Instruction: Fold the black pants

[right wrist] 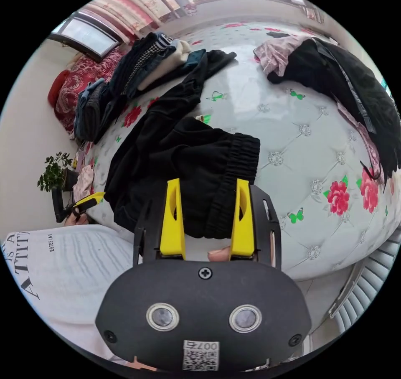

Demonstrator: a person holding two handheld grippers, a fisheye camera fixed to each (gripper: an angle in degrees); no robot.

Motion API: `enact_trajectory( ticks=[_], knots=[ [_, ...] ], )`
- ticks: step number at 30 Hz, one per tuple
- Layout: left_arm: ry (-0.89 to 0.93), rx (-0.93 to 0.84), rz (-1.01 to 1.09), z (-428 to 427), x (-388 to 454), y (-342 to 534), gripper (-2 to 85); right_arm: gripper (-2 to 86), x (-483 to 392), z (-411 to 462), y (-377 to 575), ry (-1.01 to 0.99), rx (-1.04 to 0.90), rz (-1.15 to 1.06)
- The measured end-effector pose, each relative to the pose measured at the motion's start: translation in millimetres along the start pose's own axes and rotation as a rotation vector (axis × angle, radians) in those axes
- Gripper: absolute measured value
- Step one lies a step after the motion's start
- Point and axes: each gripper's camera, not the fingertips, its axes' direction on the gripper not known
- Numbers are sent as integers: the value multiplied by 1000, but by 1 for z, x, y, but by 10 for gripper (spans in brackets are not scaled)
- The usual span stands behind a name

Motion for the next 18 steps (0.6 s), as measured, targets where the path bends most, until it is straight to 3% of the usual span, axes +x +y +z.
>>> enact_trajectory(
  ticks=[3,6,10,12,14,16,18],
  knots=[
    [-126,-134,81,57,22,-32,90,112,-11,46,6,13,-107,18],
    [-258,-146,213,68,41,-61,38,92,-40,82,18,51,-172,15],
    [-343,-157,212,56,29,-103,1,51,-107,85,42,89,-228,-159],
    [-435,-88,139,16,-2,-146,-5,35,-140,87,54,-23,-307,-262],
    [-509,16,62,-37,-29,-185,-7,21,-209,79,74,-324,-358,-485],
    [-514,133,-10,-97,-51,-222,-7,17,-275,64,83,-482,-354,-677],
    [-512,291,-107,-164,-65,-255,-5,18,-336,51,83,-454,-329,-834]
  ],
)
